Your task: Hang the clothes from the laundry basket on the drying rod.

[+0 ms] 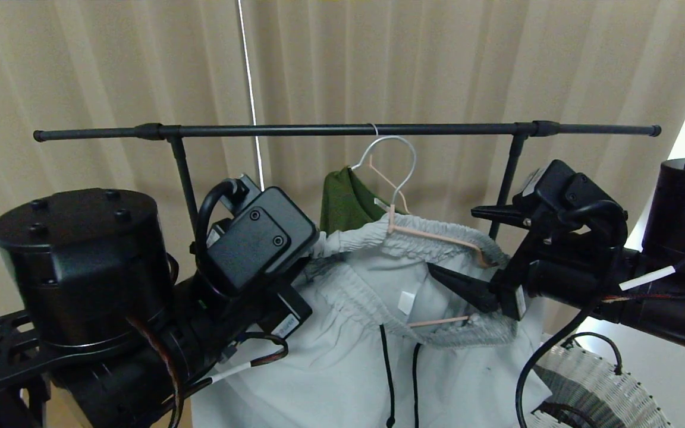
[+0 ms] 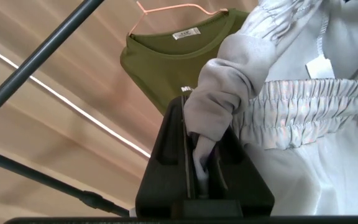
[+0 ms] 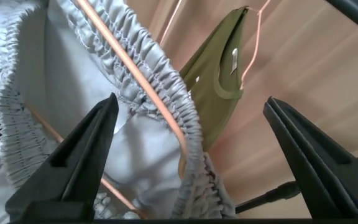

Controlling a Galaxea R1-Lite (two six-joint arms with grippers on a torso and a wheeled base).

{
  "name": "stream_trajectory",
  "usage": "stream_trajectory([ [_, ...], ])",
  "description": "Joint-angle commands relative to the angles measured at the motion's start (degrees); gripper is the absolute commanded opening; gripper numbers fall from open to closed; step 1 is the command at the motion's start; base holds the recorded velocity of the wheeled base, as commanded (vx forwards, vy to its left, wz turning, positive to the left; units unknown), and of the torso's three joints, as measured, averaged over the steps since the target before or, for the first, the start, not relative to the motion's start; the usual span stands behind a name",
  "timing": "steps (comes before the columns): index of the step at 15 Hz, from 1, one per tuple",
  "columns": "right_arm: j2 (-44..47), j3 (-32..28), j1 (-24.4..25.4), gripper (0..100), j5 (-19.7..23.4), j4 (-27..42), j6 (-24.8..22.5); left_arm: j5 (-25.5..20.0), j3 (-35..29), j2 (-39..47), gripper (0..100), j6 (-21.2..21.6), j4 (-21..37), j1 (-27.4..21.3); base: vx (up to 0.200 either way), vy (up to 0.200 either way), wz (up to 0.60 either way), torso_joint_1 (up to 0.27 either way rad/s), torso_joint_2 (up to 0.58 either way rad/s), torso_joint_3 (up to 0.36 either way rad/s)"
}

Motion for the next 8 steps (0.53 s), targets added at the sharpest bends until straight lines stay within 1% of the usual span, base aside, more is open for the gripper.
stream_trajectory([
  [1, 0.2, 0.0, 0.1, 0, 0.0, 0.0, 0.0, 0.0, 0.1, 0.0, 0, 0.0, 0.0, -0.1, 0.0, 0.0, 0.0, 0.0, 0.0, 0.0],
  [8, 0.0, 0.2, 0.2, 0, 0.0, 0.0, 0.0, 0.0, 1.4, -0.1, 0, -0.3, -1.6, -0.1, 0.0, 0.0, 0.0, 0.0, 0.0, 0.0],
])
